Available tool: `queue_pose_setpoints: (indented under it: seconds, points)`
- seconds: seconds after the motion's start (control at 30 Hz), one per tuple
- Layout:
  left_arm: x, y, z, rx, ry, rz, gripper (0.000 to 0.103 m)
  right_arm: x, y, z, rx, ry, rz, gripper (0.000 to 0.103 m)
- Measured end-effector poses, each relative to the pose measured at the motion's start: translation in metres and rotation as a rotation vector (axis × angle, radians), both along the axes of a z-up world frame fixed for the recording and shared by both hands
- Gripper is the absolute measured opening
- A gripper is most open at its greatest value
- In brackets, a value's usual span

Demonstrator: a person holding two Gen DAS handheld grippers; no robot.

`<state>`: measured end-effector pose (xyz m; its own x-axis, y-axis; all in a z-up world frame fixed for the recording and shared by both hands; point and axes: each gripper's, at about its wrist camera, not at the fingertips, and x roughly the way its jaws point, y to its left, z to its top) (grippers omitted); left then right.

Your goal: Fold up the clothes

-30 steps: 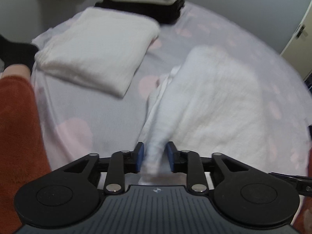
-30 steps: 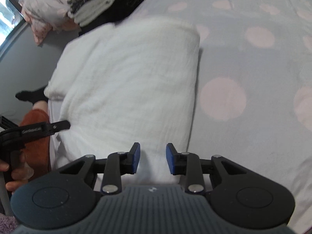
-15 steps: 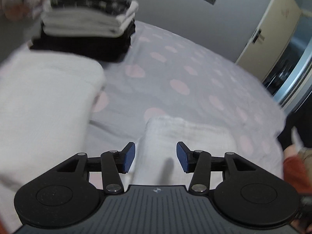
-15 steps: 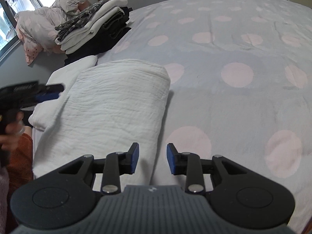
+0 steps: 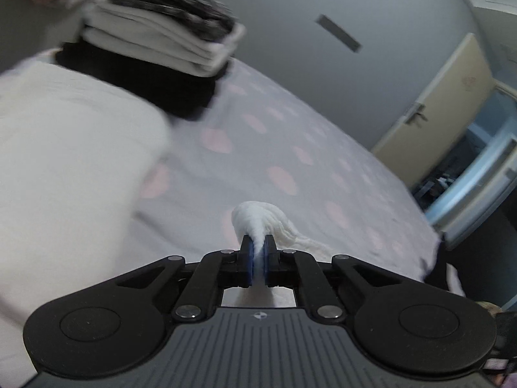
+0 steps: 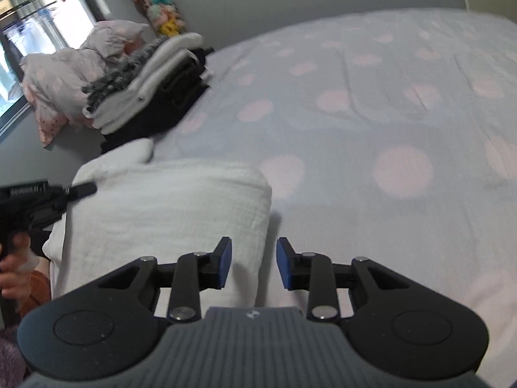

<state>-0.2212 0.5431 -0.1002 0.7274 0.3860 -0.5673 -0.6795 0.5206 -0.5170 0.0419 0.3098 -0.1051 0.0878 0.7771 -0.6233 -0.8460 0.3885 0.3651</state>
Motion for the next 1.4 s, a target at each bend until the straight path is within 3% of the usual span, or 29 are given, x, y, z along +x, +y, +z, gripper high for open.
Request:
queue_pose_setpoints:
  seconds: [0.23, 0.33, 0.43, 0.53, 0.67, 0.73, 0.8, 0.9, 1.1, 1.23, 1.4]
  points:
    - [0.008, 0.009, -0.027, -0.009, 0.132, 0.008, 0.007, -0.030, 0.043, 0.011, 0.033, -0.103, 0.111, 0.034]
    - [0.018, 0.015, -0.040, -0.027, 0.182, 0.008, 0.007, -0.036, 0.061, -0.001, -0.022, -0.132, 0.123, 0.034]
    - [0.021, 0.015, -0.048, -0.032, 0.211, -0.002, 0.008, -0.034, 0.075, -0.027, -0.118, -0.104, 0.134, 0.034]
    - [0.019, 0.009, -0.046, -0.015, 0.228, -0.008, 0.010, -0.026, 0.076, -0.036, -0.124, -0.047, 0.124, 0.033]
    - [0.004, -0.004, -0.032, 0.024, 0.198, 0.042, 0.031, -0.024, 0.072, -0.033, -0.119, -0.019, 0.114, 0.035]
    - [-0.009, -0.011, -0.022, 0.022, 0.147, 0.052, 0.056, -0.023, 0.063, -0.024, -0.080, -0.014, 0.105, 0.036]
    - [-0.021, -0.018, -0.015, 0.010, 0.116, 0.041, 0.065, -0.019, 0.051, -0.015, -0.018, 0.016, 0.094, 0.047]
    - [-0.033, -0.022, -0.017, -0.039, 0.131, 0.081, 0.065, -0.008, 0.035, -0.007, 0.032, 0.064, 0.064, 0.062]
    - [-0.029, -0.008, -0.046, -0.216, 0.116, 0.065, 0.065, 0.008, 0.035, -0.022, -0.013, 0.182, 0.013, 0.065]
    - [-0.012, -0.008, -0.055, -0.197, 0.170, 0.035, 0.066, 0.009, 0.042, -0.038, -0.064, 0.217, -0.008, 0.065]
    - [-0.008, -0.006, -0.057, -0.203, 0.173, 0.028, 0.063, 0.008, 0.052, -0.055, -0.076, 0.242, 0.002, 0.066]
